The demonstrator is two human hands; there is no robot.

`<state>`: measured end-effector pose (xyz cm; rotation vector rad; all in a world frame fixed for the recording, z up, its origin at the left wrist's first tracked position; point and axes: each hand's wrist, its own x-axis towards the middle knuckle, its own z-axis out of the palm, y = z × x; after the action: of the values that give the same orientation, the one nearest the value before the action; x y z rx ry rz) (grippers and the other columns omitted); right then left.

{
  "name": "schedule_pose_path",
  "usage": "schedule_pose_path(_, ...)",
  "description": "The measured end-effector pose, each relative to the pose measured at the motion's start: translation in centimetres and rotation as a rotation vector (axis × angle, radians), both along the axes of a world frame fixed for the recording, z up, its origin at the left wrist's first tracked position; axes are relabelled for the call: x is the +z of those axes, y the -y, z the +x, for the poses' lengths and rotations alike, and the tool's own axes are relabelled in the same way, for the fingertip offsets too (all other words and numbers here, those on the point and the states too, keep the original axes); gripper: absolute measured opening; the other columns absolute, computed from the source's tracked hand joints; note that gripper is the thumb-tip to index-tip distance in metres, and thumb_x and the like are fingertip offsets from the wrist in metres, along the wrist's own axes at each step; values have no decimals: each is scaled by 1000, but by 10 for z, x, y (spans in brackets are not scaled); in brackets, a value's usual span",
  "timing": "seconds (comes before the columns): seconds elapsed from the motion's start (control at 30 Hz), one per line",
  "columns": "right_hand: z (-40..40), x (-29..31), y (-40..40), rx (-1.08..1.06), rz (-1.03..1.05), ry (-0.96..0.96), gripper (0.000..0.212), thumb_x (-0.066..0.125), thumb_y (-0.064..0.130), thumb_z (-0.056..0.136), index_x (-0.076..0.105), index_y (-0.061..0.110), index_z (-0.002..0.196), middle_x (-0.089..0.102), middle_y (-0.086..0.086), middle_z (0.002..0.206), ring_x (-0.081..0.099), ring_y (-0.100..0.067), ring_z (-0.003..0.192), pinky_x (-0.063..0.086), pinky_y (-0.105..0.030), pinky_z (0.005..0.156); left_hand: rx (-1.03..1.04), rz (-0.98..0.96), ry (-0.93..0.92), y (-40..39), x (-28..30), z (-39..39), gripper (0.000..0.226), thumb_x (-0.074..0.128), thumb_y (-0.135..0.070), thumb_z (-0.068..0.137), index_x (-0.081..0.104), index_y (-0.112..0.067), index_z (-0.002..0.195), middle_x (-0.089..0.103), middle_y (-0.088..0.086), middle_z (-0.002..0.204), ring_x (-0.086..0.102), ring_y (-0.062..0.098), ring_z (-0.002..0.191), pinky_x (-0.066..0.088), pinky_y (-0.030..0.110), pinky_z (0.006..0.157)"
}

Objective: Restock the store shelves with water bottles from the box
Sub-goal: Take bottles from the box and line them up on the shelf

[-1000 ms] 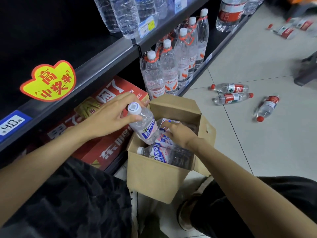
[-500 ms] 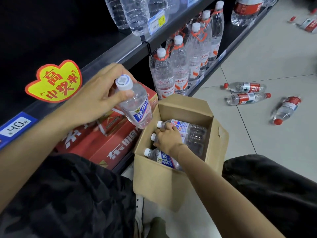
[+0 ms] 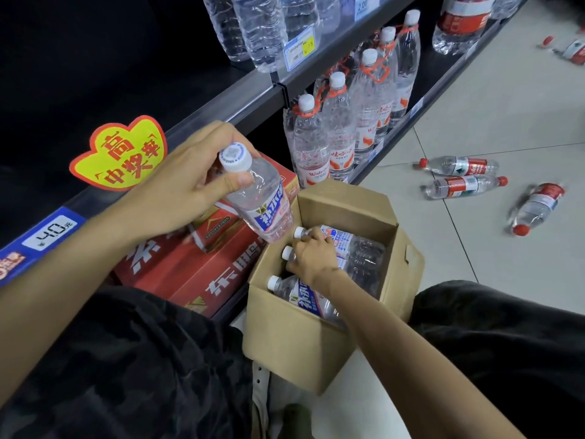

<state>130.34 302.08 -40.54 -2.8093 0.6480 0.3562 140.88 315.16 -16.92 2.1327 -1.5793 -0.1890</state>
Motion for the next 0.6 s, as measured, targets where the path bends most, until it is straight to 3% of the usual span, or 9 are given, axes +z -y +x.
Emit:
schedule_pose_path(0.17, 6, 10, -12, -123, 111, 62, 36, 48, 33, 91, 56, 14, 121, 55, -7, 126, 36, -27, 128, 41, -45, 96, 29, -19, -2, -12, 13, -1, 33, 50, -46, 93, 54, -24, 117, 54, -5, 110, 55, 18, 102, 46, 49, 85)
schedule_pose_path(0.33, 8, 22, -13, -201, 170, 257, 37, 49, 33, 93, 53, 9, 121, 55, -12, 124, 51, -31, 115, 44, -39, 89, 20, -28, 18, -19, 19, -1, 33, 52, -41, 94, 55, -15, 114, 53, -1, 107, 53, 17, 103, 45, 44, 90)
schedule_pose_path(0.5, -5, 36, -4, -292, 302, 485, 32, 52, 31, 94, 50, 7, 115, 55, -11, 113, 60, -32, 97, 48, -41, 81, 36, -58, 5, -17, 19, -4, 30, 53, -40, 93, 56, -17, 113, 53, -2, 108, 54, 20, 99, 46, 46, 83)
schedule_pose_path(0.6, -21, 45, 1, -272, 323, 569, 25, 52, 28, 96, 46, 9, 110, 61, -10, 101, 62, -29, 89, 48, -38, 72, 38, -73, 15, -11, 19, -5, 29, 54, -39, 94, 55, -16, 111, 54, -2, 108, 53, 17, 102, 45, 35, 81)
